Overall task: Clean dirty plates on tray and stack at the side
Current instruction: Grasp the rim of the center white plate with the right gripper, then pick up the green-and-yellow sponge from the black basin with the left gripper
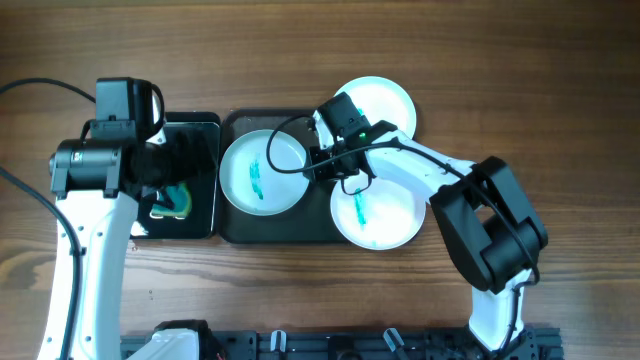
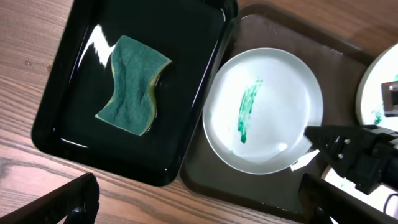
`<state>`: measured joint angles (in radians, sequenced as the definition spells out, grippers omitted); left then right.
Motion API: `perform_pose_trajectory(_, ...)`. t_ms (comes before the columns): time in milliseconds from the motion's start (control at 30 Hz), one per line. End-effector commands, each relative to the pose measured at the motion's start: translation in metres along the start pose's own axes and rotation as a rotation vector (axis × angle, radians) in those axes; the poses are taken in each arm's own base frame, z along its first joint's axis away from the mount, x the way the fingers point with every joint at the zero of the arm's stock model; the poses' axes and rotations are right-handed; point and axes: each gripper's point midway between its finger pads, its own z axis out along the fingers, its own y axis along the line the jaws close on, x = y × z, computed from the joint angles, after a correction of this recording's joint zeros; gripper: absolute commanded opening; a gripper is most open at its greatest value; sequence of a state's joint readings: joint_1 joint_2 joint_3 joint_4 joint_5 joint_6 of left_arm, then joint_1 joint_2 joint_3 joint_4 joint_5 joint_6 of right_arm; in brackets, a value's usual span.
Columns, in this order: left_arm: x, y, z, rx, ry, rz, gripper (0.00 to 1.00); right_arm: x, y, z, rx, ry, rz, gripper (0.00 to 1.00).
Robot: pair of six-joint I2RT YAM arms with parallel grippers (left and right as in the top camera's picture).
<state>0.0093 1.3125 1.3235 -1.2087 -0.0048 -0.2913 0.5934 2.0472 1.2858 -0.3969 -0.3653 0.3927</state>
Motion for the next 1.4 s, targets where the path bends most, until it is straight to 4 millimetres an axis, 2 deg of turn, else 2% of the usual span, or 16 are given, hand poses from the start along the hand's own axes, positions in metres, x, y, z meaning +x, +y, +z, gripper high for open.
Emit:
perform_pose_trajectory(0, -0.009, 0.011, 0.011, -0.067, 0.013, -0.028, 1.00, 0.001, -0.005, 0.017, 0.013, 0.012, 0.040, 0.16)
perform_pose_trajectory(167, -0.014, 0.037, 0.032, -0.175, 0.063, -0.065, 1.00, 0.001, -0.008, 0.025, 0.012, 0.010, 0.075, 0.15)
perform_pose_trajectory(233, -0.015, 0.048, 0.040, -0.197, 0.089, -0.084, 1.00, 0.001, -0.009, 0.027, 0.013, 0.011, 0.075, 0.04)
perform_pose_trajectory(333, -0.014, 0.061, 0.057, -0.220, 0.149, -0.069, 0.97, 0.003, -0.010, 0.028, 0.016, 0.016, 0.077, 0.04)
perform_pose_trajectory(433, -0.014, 0.066, 0.075, -0.235, 0.198, -0.064, 0.88, 0.003, -0.010, 0.028, 0.017, 0.018, 0.078, 0.04)
perform_pose_trajectory(567, -0.015, 0.067, 0.113, -0.247, 0.257, -0.041, 0.82, 0.004, -0.010, 0.028, 0.017, 0.020, 0.078, 0.04)
perform_pose_trajectory(733, -0.013, 0.070, 0.151, -0.242, 0.327, 0.085, 0.71, 0.004, -0.011, 0.028, 0.019, 0.023, 0.078, 0.04)
perform_pose_trajectory(800, -0.009, 0.072, 0.160, -0.244, 0.354, 0.114, 0.68, 0.004, -0.011, 0.028, 0.023, 0.021, 0.079, 0.04)
perform_pose_trajectory(1000, -0.004, 0.078, 0.179, -0.251, 0.385, 0.101, 0.69, 0.004, -0.014, 0.028, 0.037, 0.017, 0.079, 0.04)
perform_pose_trajectory(1100, -0.003, 0.079, 0.186, -0.252, 0.395, 0.102, 0.63, 0.004, -0.014, 0.028, 0.037, 0.017, 0.080, 0.04)
perform_pose_trajectory(1267, 0.014, 0.083, 0.198, -0.259, 0.432, 0.102, 0.62, 0.004, -0.014, 0.028, 0.037, 0.018, 0.080, 0.04)
perform_pose_trajectory(1367, 0.017, 0.084, 0.203, -0.258, 0.425, 0.101, 0.50, 0.004, -0.014, 0.028, 0.037, 0.018, 0.080, 0.04)
